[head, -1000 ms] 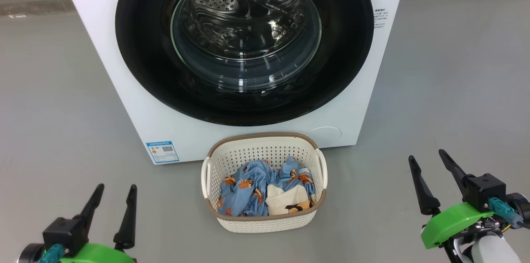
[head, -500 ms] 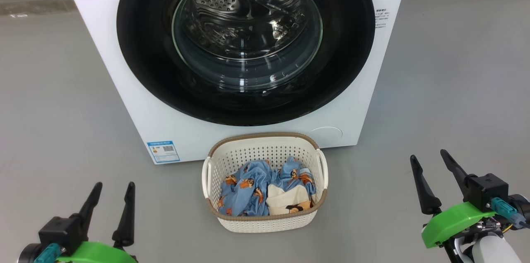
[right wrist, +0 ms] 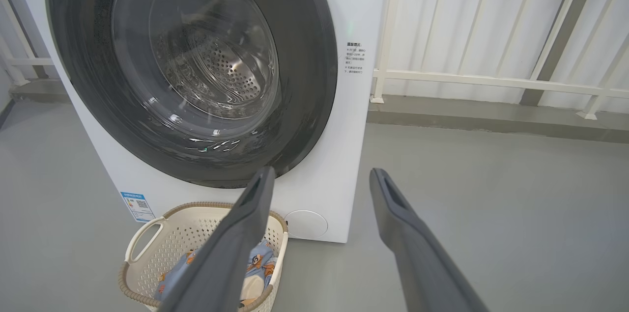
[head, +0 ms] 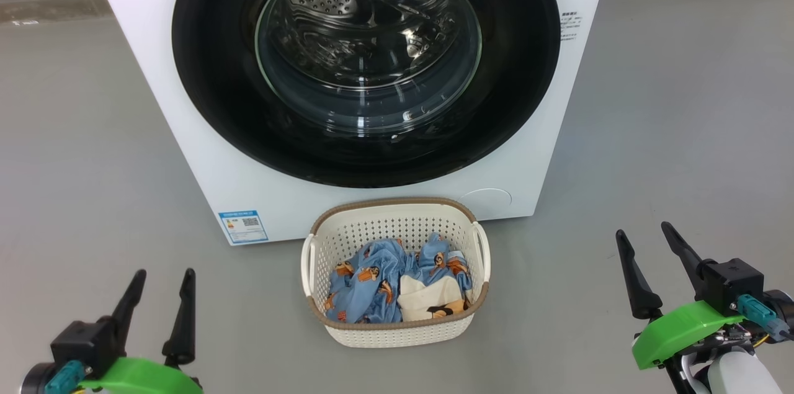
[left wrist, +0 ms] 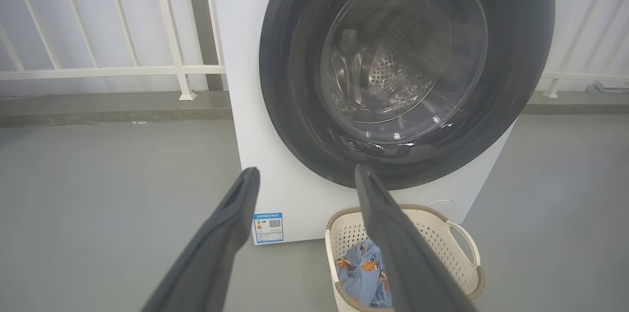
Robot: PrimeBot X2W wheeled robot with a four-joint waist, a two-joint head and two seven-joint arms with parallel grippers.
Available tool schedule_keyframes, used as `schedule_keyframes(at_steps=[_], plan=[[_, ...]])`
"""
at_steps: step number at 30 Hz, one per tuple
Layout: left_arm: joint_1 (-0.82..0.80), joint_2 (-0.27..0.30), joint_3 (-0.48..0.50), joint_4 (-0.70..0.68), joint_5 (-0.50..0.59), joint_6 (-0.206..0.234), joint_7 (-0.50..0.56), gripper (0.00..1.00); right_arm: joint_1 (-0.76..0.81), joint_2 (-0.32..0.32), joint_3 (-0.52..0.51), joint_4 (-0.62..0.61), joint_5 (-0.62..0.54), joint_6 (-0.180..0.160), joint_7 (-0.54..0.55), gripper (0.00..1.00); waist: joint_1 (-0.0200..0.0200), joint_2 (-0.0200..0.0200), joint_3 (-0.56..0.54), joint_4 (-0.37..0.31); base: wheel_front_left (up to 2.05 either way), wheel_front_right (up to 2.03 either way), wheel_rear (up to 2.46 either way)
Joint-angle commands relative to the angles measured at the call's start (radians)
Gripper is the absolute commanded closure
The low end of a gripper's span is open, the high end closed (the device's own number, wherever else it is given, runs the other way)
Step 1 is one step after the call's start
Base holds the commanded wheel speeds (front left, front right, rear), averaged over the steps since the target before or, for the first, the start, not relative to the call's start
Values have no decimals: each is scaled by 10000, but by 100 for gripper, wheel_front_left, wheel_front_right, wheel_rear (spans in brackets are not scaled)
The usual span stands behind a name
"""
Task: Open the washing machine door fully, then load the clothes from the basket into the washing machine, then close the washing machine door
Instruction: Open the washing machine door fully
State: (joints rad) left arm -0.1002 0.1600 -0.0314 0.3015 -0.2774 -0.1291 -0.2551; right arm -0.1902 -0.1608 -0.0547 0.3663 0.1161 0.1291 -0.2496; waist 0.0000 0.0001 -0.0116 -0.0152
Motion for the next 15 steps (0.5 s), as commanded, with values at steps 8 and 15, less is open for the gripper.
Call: schedule_keyframes(at_steps=[8,15], plan=[[-526,322,334,-280,-21,-16,-67,0,-417,-26,151,-302,-62,16,-122,0,0,-1,6,-15,0,0,0],[-506,460,164,-447,-76,-16,-67,0,-466,39,132,-337,-131,16,-122,0,0,-1,16,-37,4,4,-7]])
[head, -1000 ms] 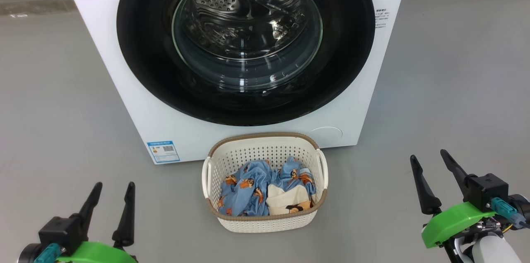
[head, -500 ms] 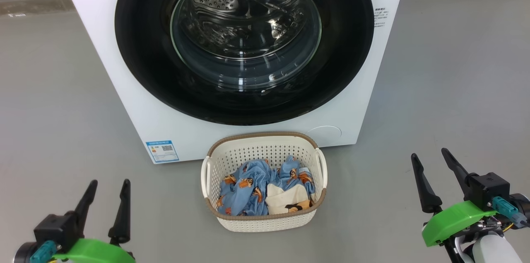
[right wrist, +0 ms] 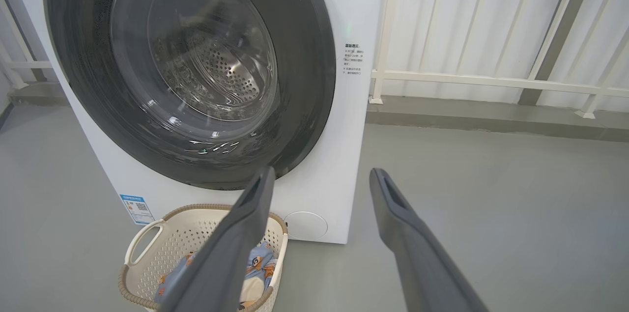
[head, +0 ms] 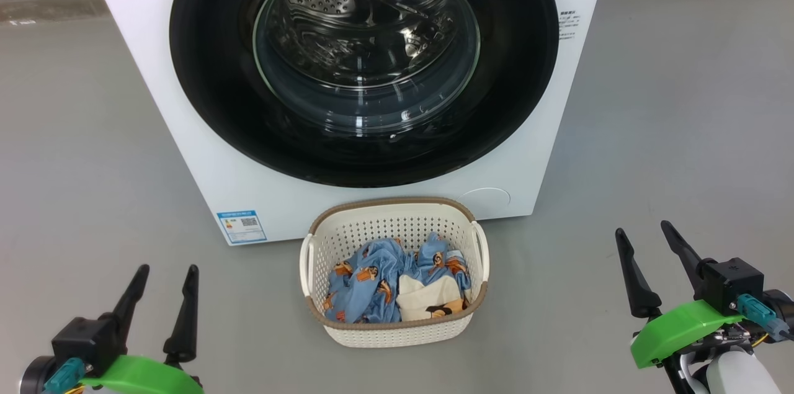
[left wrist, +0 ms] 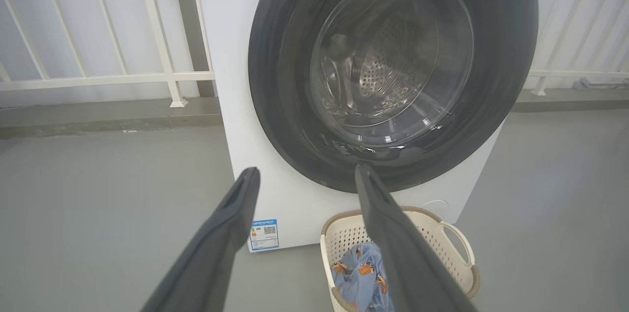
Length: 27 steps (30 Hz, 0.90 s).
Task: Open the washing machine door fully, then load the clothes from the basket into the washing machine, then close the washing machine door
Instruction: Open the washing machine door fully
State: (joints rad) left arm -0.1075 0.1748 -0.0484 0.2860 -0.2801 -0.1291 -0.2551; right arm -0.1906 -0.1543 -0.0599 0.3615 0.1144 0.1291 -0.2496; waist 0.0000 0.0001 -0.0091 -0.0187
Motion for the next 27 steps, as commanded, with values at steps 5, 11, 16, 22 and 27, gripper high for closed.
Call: schedule_keyframes(at_steps=[5,11,16,22,27], plan=[[-430,371,316,-223,-23,-16,-67,0,-454,23,136,-335,-135,16,-122,0,0,-1,-32,5,43,36,-79],[-469,390,282,-179,-117,-16,-67,0,-365,59,71,-365,-145,16,-122,0,0,-1,-45,30,100,56,-155],[-449,390,269,-116,-118,-16,-67,0,-280,115,60,-374,-162,16,-122,0,0,-1,-75,37,138,94,-231],[-503,286,326,-242,-272,-16,-67,0,-229,123,11,-405,-144,16,-122,0,0,-1,-61,63,147,97,-244],[-428,292,315,-399,-130,-16,-67,0,-217,155,-24,-454,-114,16,-122,0,0,-1,-16,67,99,86,-184]])
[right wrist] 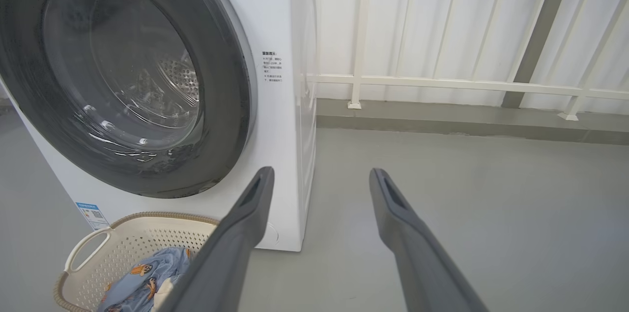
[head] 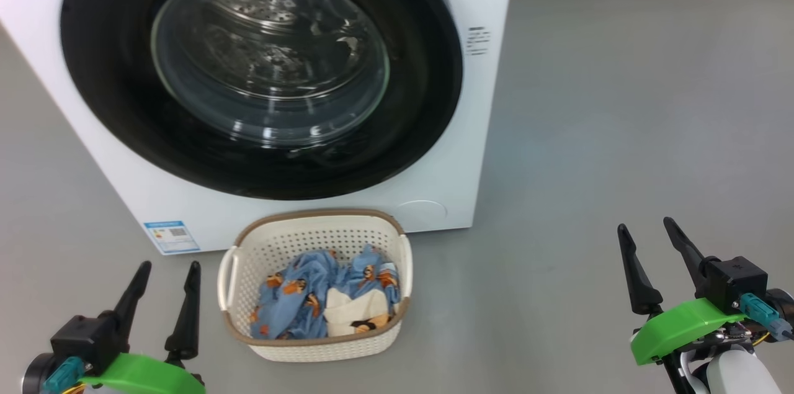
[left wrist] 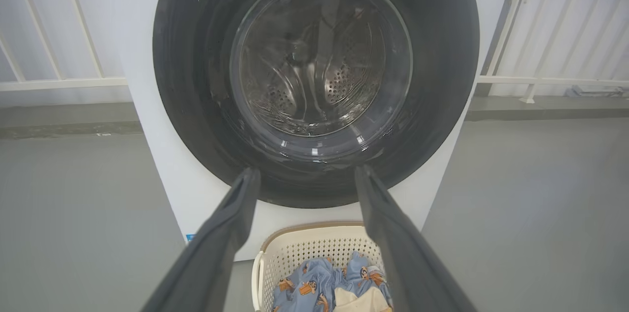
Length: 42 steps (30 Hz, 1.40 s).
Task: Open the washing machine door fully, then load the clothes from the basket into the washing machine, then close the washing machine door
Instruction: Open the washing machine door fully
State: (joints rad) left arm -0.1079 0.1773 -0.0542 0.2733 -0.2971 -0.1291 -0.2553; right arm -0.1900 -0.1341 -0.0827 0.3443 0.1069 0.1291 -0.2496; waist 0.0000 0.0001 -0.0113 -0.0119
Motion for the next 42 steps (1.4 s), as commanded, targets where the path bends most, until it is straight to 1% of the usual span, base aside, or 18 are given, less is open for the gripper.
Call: schedule_keyframes(at_steps=[1,6,16,32,42], plan=[[-411,283,345,-295,46,-16,-65,0,-226,-46,205,-286,-42,16,-122,0,0,-1,19,0,68,68,-137],[-383,291,262,-404,-4,-16,-65,0,-244,-90,199,-254,-39,16,-122,0,0,-1,77,7,40,40,-80],[-318,294,233,-520,165,-16,-65,0,-275,-87,145,-292,-15,16,-122,0,0,-1,136,33,2,2,-4],[-169,8,584,-904,564,-16,-65,0,-428,14,-129,-220,325,16,-122,0,0,-1,187,134,0,0,0],[13,-195,693,-1148,648,-16,-65,0,-1085,149,-286,-450,577,16,-122,0,0,-1,463,266,0,0,0]])
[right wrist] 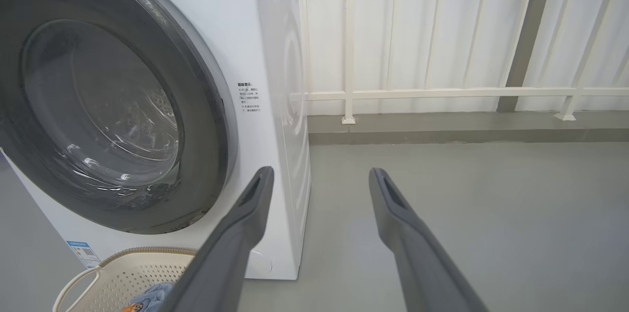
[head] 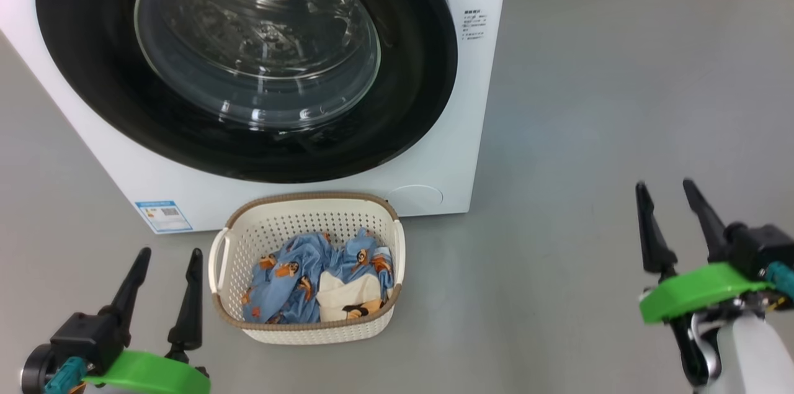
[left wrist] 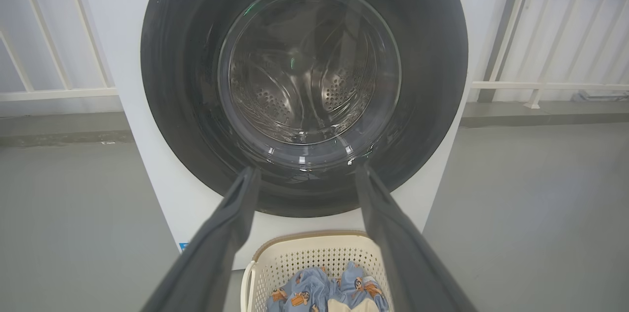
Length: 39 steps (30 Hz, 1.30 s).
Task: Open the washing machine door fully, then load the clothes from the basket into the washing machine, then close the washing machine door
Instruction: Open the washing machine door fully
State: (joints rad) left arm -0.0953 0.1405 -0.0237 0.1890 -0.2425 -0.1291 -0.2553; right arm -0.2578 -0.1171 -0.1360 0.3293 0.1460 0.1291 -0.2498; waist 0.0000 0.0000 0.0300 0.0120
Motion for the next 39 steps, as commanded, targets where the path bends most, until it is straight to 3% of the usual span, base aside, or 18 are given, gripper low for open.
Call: schedule_keyframes(at_steps=[1,11,20,21,22,24,32,39], plan=[[-111,154,391,-314,93,-16,-65,0,-538,-14,268,-332,227,16,-120,0,0,0,92,40,0,0,0],[-306,64,382,-303,-27,-16,-65,0,-2854,97,88,130,1765,16,-120,0,0,0,583,187,0,0,0],[-666,38,301,-330,-96,-16,-65,0,-5044,540,-1863,1535,6132,16,694,0,0,0,1084,483,0,0,0],[-693,49,294,-328,-101,-16,-65,0,-5200,550,-2031,1739,6397,16,793,12,0,0,1144,520,0,0,0],[-722,53,278,-328,-106,-16,-65,0,-5354,564,-2241,1964,6733,16,919,51,0,0,1200,562,0,0,0],[-773,50,230,-350,-118,-16,-65,0,-5592,571,-2503,2330,7115,16,1083,100,0,0,1304,655,0,0,0],[-962,-30,242,-368,-193,-16,-65,0,-6547,630,-3373,3673,8936,16,2323,100,0,0,1798,930,0,0,0],[-1225,-94,183,-497,-209,-16,-65,0,-7827,600,-3560,4616,9590,16,3654,100,0,0,2332,1237,0,0,0]])
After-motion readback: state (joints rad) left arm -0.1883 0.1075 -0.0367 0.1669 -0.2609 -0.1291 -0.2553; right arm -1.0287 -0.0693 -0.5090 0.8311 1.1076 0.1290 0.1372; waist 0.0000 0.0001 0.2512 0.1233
